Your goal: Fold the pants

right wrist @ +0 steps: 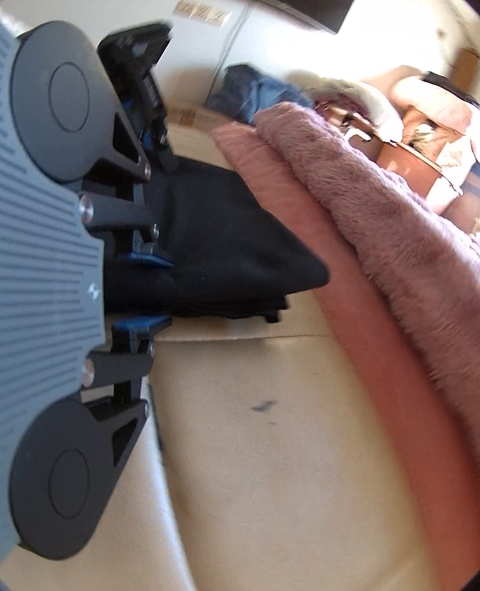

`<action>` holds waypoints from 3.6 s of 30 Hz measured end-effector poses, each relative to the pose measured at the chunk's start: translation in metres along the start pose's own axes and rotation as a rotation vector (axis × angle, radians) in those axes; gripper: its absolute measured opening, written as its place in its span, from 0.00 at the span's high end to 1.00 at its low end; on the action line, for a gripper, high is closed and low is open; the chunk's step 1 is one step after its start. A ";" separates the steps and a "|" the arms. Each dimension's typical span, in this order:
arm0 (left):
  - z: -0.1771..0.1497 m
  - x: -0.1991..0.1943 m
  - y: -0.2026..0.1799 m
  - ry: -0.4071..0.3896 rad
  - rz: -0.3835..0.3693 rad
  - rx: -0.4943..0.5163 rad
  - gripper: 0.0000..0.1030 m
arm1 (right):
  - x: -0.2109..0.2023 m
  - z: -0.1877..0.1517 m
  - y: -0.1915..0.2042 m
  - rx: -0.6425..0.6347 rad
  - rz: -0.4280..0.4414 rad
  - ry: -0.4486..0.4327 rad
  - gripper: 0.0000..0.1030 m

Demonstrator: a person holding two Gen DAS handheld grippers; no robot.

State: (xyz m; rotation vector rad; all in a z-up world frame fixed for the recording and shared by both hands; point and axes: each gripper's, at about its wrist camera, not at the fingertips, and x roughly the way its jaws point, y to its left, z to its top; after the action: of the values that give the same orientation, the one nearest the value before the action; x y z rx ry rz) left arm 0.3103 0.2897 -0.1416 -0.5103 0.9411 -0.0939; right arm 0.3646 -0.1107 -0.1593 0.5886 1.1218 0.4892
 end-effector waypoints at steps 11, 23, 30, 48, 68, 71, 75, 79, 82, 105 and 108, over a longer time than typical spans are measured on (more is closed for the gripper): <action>0.014 0.023 -0.017 -0.119 0.053 -0.022 0.90 | 0.021 0.045 0.066 -0.320 -0.105 -0.188 0.98; 0.014 0.027 -0.021 -0.101 0.103 0.005 0.88 | 0.046 0.061 0.025 -0.178 -0.172 -0.162 1.00; -0.017 -0.031 -0.034 -0.119 0.096 0.127 0.88 | -0.003 0.016 0.065 -0.363 -0.141 -0.199 1.00; -0.086 -0.030 -0.043 -0.009 0.296 0.270 0.94 | -0.001 -0.074 0.072 -0.590 -0.283 -0.089 1.00; -0.126 -0.193 -0.192 -0.528 0.361 0.459 0.07 | -0.186 -0.120 0.164 -0.713 -0.221 -0.528 0.21; -0.139 -0.197 -0.205 -0.535 0.425 0.503 0.07 | -0.205 -0.137 0.171 -0.701 -0.217 -0.552 0.20; -0.155 -0.200 -0.203 -0.503 0.402 0.439 0.07 | -0.222 -0.161 0.171 -0.645 -0.279 -0.589 0.20; -0.174 -0.189 -0.200 -0.427 0.397 0.403 0.07 | -0.225 -0.180 0.158 -0.605 -0.279 -0.542 0.20; -0.188 -0.184 -0.195 -0.395 0.407 0.373 0.07 | -0.219 -0.191 0.149 -0.574 -0.303 -0.494 0.20; -0.230 -0.173 -0.191 -0.251 0.409 0.366 0.07 | -0.183 -0.235 0.115 -0.516 -0.384 -0.284 0.20; -0.231 -0.174 -0.192 -0.250 0.409 0.373 0.07 | -0.183 -0.235 0.115 -0.508 -0.380 -0.277 0.20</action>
State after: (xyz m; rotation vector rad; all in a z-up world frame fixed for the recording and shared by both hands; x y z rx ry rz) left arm 0.0511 0.0848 -0.0342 0.0213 0.7431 0.1596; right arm 0.0721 -0.0966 -0.0319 -0.0077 0.7760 0.3301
